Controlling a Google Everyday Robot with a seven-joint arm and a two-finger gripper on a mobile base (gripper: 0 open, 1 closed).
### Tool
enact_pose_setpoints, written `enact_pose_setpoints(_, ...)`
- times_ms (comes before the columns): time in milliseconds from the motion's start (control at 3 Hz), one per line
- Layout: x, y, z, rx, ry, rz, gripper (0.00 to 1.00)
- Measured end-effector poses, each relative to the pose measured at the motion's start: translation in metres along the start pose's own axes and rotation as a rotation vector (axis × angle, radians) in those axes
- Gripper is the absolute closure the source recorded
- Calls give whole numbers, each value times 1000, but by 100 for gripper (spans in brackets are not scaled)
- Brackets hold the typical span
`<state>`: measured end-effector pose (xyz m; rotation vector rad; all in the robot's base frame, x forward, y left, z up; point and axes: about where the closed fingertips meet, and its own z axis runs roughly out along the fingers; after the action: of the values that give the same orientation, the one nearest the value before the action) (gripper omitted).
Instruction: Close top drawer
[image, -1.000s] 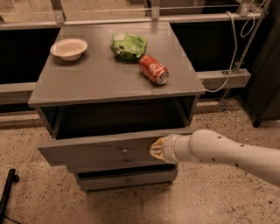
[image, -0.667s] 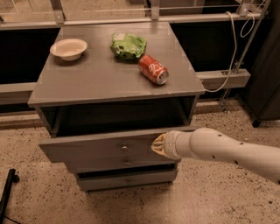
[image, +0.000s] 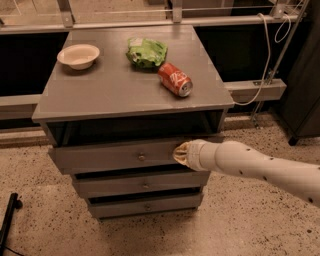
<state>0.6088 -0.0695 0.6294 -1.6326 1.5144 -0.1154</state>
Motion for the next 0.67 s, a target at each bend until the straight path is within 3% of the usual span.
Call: enact_pose_setpoints(667,-1,-14,8,29,-12,-13,100)
